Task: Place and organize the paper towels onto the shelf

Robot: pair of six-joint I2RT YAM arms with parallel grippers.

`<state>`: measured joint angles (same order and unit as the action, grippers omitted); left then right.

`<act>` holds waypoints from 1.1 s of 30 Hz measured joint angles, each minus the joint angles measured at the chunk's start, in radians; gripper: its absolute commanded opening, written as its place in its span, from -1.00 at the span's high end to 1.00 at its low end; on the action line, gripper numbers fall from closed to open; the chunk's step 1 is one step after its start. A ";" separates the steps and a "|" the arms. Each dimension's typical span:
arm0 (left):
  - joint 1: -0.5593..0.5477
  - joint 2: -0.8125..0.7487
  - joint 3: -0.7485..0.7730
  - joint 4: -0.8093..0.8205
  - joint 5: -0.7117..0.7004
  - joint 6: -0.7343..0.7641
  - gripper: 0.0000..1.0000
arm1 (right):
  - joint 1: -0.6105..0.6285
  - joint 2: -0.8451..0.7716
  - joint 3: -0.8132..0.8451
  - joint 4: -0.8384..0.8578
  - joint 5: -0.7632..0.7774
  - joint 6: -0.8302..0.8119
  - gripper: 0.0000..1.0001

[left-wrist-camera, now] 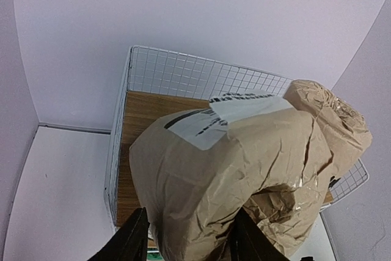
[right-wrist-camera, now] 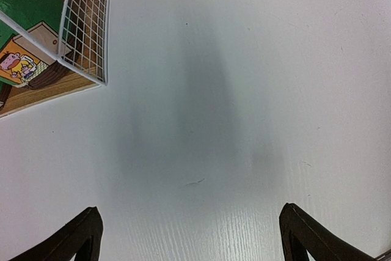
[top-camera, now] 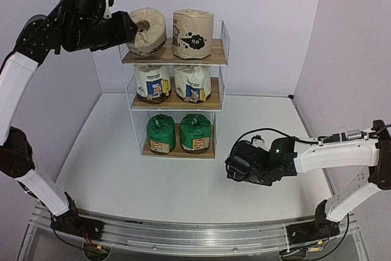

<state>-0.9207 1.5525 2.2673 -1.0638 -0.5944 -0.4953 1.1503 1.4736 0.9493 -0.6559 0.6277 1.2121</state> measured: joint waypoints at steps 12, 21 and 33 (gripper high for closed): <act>0.000 0.017 0.008 0.051 -0.071 0.038 -0.01 | 0.000 0.000 0.000 0.000 0.000 0.000 -0.95; 0.000 0.103 0.055 0.167 -0.202 0.111 -0.54 | 0.000 0.000 0.000 0.000 0.000 0.004 -0.95; 0.001 0.176 0.100 0.377 -0.321 0.293 -0.99 | 0.000 0.023 0.000 0.000 0.001 0.008 -0.96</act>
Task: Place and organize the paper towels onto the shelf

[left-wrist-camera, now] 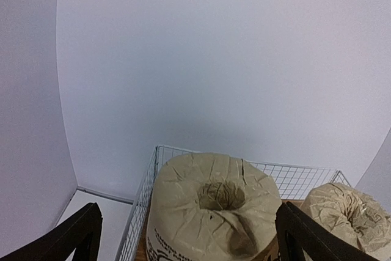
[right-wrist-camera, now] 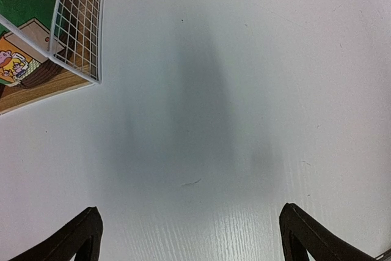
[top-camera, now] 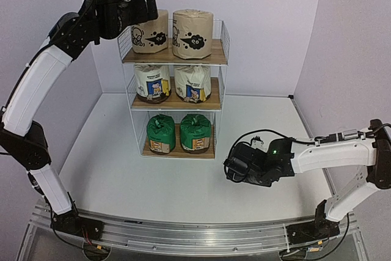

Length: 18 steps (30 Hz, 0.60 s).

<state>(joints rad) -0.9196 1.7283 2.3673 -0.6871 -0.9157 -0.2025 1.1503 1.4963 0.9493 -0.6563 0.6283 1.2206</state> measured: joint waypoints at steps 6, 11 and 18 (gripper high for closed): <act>0.000 -0.018 -0.011 0.043 0.004 0.022 -0.99 | 0.000 -0.002 0.000 -0.001 0.011 0.000 -0.96; 0.000 -0.097 -0.071 0.036 0.076 0.008 -0.99 | 0.000 -0.027 0.000 -0.003 0.031 -0.016 -0.96; 0.004 -0.306 -0.292 0.029 0.450 -0.015 -0.99 | 0.000 -0.119 0.012 -0.010 0.053 -0.158 -0.97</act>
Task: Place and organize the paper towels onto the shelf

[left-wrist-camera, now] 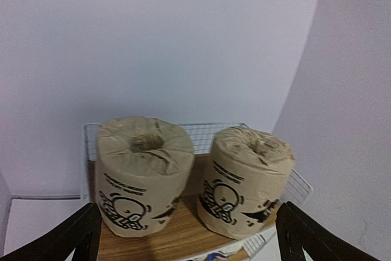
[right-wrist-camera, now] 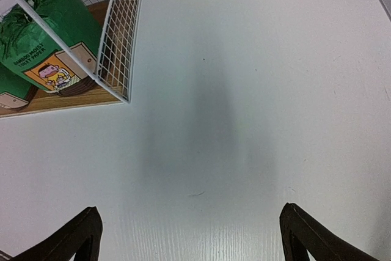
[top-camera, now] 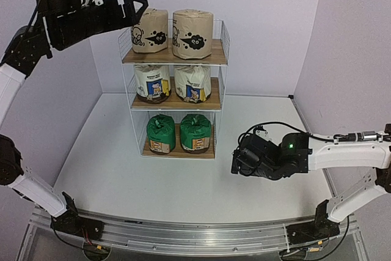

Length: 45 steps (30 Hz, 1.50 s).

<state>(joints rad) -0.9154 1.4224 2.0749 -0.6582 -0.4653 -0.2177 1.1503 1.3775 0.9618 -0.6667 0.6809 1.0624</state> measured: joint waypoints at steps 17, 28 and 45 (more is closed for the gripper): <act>-0.002 0.241 0.018 -0.023 0.821 -0.019 -0.99 | 0.000 -0.091 -0.022 -0.002 -0.009 -0.014 -0.97; -0.002 0.335 0.135 -0.048 0.678 -0.016 -0.99 | 0.000 -0.091 -0.048 -0.007 -0.031 0.027 -0.97; -0.004 0.443 0.226 -0.034 0.592 0.035 -0.99 | 0.000 -0.130 -0.083 -0.007 -0.031 0.071 -0.97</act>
<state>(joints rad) -0.9195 1.8656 2.3013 -0.6923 0.1267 -0.1825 1.1503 1.2473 0.8791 -0.6739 0.6498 1.1335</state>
